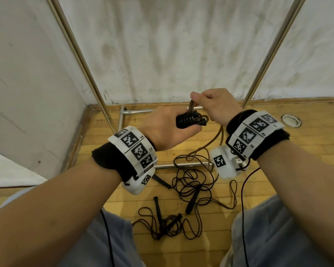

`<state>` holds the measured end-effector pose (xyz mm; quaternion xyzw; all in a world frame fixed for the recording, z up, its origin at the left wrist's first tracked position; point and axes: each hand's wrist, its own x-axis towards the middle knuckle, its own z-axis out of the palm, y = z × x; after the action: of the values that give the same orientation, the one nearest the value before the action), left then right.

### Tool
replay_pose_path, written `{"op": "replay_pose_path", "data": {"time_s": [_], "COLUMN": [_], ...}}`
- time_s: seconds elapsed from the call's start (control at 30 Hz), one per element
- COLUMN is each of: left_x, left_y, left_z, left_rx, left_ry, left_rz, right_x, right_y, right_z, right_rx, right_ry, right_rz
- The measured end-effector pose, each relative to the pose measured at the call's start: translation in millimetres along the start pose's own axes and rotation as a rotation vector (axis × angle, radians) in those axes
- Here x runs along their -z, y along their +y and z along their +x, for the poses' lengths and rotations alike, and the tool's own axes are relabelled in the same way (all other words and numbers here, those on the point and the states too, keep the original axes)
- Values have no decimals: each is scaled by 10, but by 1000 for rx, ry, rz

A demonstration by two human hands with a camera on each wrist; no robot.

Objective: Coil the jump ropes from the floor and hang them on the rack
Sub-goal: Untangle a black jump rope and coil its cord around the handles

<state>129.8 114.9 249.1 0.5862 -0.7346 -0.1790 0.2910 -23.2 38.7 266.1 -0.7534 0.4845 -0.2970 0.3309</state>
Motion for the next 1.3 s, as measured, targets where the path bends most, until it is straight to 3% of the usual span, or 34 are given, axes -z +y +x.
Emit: {"op": "replay_pose_path", "data": {"time_s": [0.23,0.37,0.5,0.63,0.8,1.0,1.13,1.3], "left_x": [182,274,311,308,301,108,111,226], "left_y": [-8,-43,-122,-198,-412,-550,-601,-616], "left_z": [59,112,177,201,264,270,273,295], "left_rx": [140,212,279,259,310,336,344,373], "left_ry": [165,263,299,288,402,262,182,214], "left_rz": [-193,-230,-222,-190,-80,323,355,338], "right_x": [-219,-340,-439,-388,-383,-381,-334,-287], "right_y": [1,-112,-193,-190,-162,-156,-135,-155], "right_z": [-92,-165,-220,-215,-241,-228,-233,-230], "right_rx": [-131,-69,78,113,134,152,179,209], "right_ry": [-175,-153,-79,-94,-125,-149,-169,-203], "right_rz": [296,243,-19,-94,-124,-170,-272,-325]}}
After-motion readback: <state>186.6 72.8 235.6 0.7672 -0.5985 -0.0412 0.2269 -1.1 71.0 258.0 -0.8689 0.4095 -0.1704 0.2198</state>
